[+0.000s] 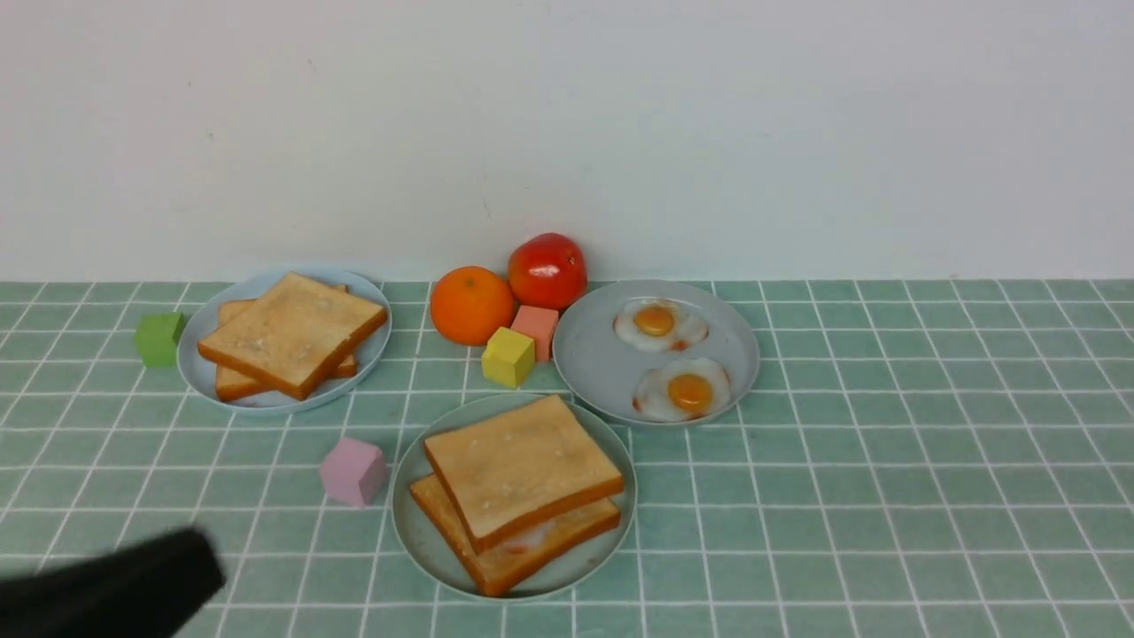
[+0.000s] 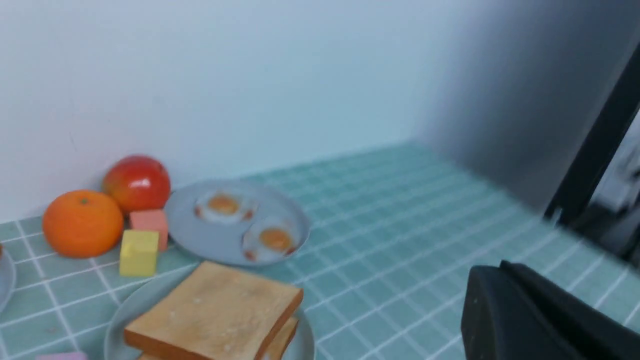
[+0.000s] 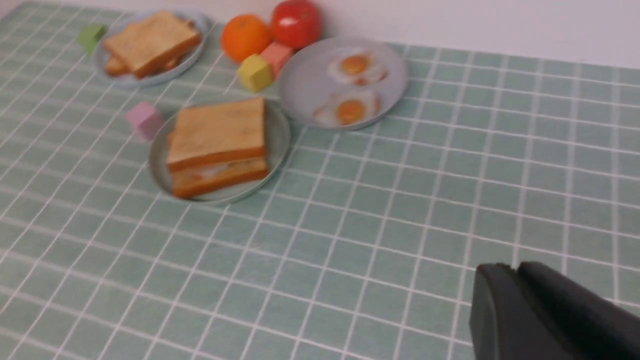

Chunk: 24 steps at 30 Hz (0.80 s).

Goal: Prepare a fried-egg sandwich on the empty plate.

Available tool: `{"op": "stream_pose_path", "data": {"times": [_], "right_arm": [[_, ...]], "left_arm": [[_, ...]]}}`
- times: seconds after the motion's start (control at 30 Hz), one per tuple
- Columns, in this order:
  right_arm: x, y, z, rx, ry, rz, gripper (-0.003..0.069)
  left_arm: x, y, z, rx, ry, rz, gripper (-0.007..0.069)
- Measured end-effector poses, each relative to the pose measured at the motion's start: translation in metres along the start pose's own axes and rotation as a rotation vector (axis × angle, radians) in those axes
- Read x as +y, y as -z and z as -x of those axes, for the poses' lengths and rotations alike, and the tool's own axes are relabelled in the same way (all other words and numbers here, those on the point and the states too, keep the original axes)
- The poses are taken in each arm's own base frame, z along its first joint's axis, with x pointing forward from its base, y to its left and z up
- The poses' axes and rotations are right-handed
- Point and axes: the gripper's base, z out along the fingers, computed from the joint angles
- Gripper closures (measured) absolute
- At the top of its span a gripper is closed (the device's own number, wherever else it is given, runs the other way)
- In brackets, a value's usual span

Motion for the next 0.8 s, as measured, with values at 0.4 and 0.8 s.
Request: {"op": "stream_pose_path", "data": {"times": [0.4, 0.8], "right_arm": [[-0.011, -0.039, -0.057, -0.197, -0.144, 0.014, 0.0669], [-0.021, -0.11, -0.107, -0.117, -0.137, -0.019, 0.0662]], "left_arm": [[0.007, 0.015, -0.024, -0.093, 0.016, -0.009, 0.0638], [0.007, 0.015, -0.024, -0.093, 0.019, -0.009, 0.0638]]}}
